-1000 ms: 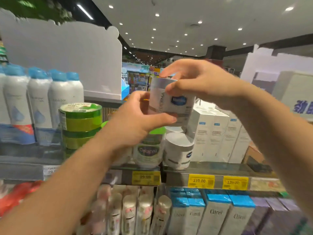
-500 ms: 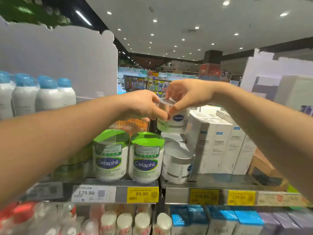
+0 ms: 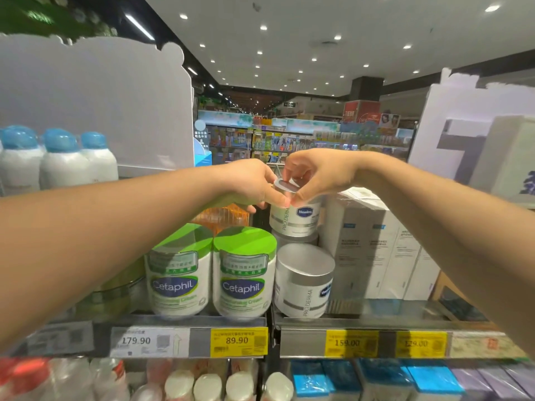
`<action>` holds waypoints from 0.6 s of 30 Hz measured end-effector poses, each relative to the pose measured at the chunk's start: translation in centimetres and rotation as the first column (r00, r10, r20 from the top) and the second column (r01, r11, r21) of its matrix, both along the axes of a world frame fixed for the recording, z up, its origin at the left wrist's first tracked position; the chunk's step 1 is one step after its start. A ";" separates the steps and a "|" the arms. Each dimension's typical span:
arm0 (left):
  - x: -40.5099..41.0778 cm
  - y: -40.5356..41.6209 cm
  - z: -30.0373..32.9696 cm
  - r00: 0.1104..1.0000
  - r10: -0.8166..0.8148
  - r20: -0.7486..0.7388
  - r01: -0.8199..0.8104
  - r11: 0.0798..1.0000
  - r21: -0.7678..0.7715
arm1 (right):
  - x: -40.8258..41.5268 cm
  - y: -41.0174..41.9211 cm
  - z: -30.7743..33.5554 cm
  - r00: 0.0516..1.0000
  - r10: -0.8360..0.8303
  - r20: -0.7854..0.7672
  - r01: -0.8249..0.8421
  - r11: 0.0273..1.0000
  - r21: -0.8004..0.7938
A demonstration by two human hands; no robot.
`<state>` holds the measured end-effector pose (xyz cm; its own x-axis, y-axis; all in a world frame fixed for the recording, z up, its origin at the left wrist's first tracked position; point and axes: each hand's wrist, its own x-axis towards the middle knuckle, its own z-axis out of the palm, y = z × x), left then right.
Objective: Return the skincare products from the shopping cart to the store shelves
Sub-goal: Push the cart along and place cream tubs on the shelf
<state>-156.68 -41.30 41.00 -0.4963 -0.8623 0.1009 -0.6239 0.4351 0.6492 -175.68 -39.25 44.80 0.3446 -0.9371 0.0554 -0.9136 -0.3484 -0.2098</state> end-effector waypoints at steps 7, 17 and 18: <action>-0.9 -0.4 -0.6 0.999 0.012 0.038 -0.012 1.000 -0.014 | -0.5 -0.3 -0.4 1.000 -0.005 0.007 0.005 1.000 0.023; -0.8 -0.3 -1.0 0.997 0.039 0.065 -0.038 0.999 -0.011 | -1.3 -0.9 -1.0 1.000 -0.011 0.026 0.010 0.999 0.042; -0.8 -0.2 -1.0 0.997 0.044 0.062 -0.043 0.999 -0.009 | -1.3 -0.9 -1.1 1.000 -0.019 0.022 0.018 0.999 0.043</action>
<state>-157.45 -41.50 40.03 -0.4638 -0.8825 0.0780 -0.6814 0.4116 0.6052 -177.01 -40.10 43.75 0.3266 -0.9449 0.0231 -0.9146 -0.3221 -0.2447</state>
